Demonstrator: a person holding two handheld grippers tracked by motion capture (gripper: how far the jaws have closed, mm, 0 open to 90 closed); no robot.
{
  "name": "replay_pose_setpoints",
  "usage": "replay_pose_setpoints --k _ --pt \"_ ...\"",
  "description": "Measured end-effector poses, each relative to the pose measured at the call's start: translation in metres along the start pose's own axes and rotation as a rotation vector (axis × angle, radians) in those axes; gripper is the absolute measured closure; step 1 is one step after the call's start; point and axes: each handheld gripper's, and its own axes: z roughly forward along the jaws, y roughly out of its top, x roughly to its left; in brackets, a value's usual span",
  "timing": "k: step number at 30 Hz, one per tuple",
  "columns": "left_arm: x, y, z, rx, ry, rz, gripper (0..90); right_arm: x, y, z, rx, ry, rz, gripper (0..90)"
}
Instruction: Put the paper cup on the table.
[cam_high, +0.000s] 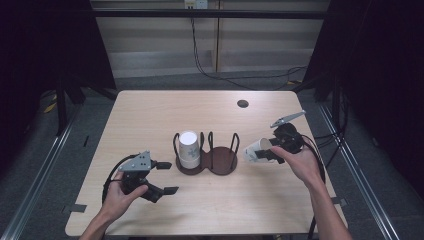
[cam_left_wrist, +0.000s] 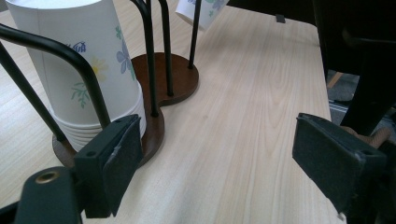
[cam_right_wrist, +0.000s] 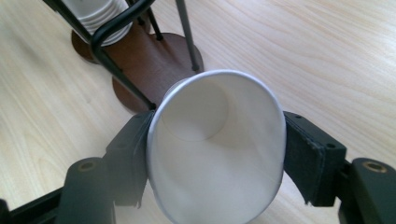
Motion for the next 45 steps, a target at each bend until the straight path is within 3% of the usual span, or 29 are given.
replay_pose_setpoints --k 8,11,16,24,27,32,45 --pt "0.002 -0.004 0.0 -0.009 0.004 -0.01 15.9 -0.006 0.006 0.004 0.04 -0.015 0.003 29.9" --pt "0.002 -0.005 0.001 0.011 0.008 -0.007 15.9 -0.008 0.008 0.007 0.06 -0.016 0.003 29.7" --pt "0.004 -0.006 0.001 0.002 -0.009 -0.018 15.9 -0.009 0.014 0.01 0.103 -0.02 -0.006 29.0" --pt "0.005 -0.007 -0.001 0.002 -0.001 -0.023 15.9 -0.01 0.023 0.022 0.212 -0.053 -0.025 28.0" --pt "0.005 -0.007 -0.001 -0.002 0.0 -0.029 15.9 -0.011 0.024 0.026 0.228 -0.059 -0.013 27.8" --pt "0.006 -0.007 -0.001 -0.004 0.001 -0.03 15.9 -0.017 0.026 0.032 0.288 -0.105 -0.021 27.3" --pt "0.008 -0.007 -0.003 -0.004 0.013 -0.029 15.9 -0.022 0.031 0.039 0.298 -0.179 -0.03 21.5"
